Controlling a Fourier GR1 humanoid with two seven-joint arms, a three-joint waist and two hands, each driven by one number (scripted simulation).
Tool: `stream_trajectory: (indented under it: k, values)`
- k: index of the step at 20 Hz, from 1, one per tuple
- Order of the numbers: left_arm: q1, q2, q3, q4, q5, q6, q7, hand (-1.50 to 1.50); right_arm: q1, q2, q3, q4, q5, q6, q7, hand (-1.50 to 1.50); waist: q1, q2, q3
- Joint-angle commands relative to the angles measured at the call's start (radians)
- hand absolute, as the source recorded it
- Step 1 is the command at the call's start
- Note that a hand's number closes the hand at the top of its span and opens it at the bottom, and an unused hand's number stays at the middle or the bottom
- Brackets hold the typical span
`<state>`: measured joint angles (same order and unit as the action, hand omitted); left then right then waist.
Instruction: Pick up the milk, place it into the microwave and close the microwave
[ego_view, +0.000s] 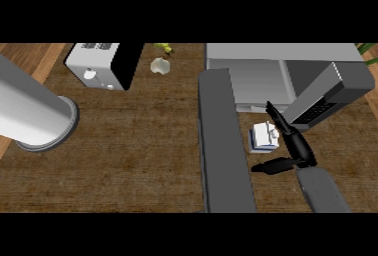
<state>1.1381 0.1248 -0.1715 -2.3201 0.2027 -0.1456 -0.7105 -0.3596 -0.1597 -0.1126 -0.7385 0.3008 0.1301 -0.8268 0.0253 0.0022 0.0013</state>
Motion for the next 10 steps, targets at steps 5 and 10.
stream_trajectory:
  k: [5,10]
  values:
    - [0.019,0.027,0.085,0.026,0.074,-0.065,-0.034,-1.50,-0.082,-0.014,-0.022,0.217,0.042,-0.077,-0.111,1.50,0.001,0.000,0.000]
    - [-0.050,0.027,0.116,0.101,0.081,-0.081,-0.052,-1.50,-0.120,-0.051,-0.053,0.354,0.073,-0.182,-0.213,-1.50,0.008,0.005,0.001]
